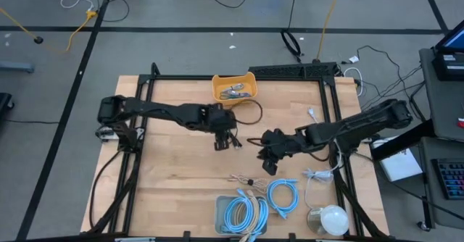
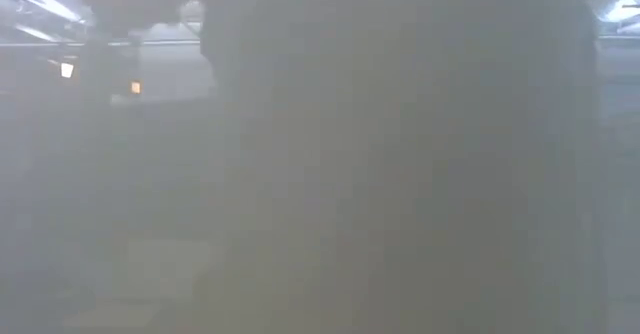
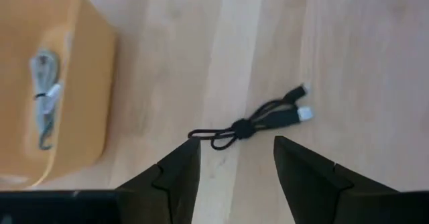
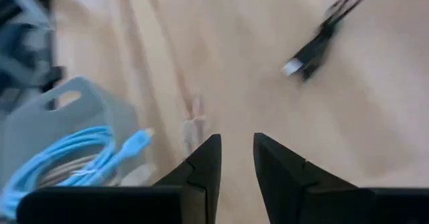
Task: Sort cables into bins
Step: Put the brown patterned charger cable into the yellow bin
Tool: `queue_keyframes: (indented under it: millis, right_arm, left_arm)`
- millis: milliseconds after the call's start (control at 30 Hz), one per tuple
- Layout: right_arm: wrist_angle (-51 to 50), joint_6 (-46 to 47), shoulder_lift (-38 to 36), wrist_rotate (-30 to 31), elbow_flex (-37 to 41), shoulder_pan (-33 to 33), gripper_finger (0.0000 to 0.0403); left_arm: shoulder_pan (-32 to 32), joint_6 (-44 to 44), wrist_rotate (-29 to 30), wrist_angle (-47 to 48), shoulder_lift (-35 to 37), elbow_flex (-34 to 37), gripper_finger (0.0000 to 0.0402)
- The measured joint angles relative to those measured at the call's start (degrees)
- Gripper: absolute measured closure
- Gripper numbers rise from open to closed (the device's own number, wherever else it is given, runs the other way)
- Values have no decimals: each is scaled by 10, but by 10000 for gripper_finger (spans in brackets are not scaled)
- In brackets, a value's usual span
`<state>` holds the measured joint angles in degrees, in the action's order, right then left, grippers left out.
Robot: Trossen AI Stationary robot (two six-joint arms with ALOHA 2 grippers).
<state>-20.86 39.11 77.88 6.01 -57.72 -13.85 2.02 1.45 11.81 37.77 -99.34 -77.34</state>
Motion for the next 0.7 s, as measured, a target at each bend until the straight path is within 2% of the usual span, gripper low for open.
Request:
queue_keyframes:
  millis: [100, 233, 467, 700]
  right_arm:
    - [95, 30, 0, -47, 65, 8, 319]
    - [115, 41, 0, -77, 105, 13, 319]
    - [127, 40, 24, -177, 113, 5, 319]
    - [161, 52, 82, -247, 113, 1, 318]
  left_arm:
    - [-3, 29, 4, 7, 43, 0, 213]
    - [-17, 53, 26, 17, 102, 0, 228]
    - [-51, 98, 60, 25, 172, 0, 257]
    - [-92, 126, 76, 29, 180, 0, 270]
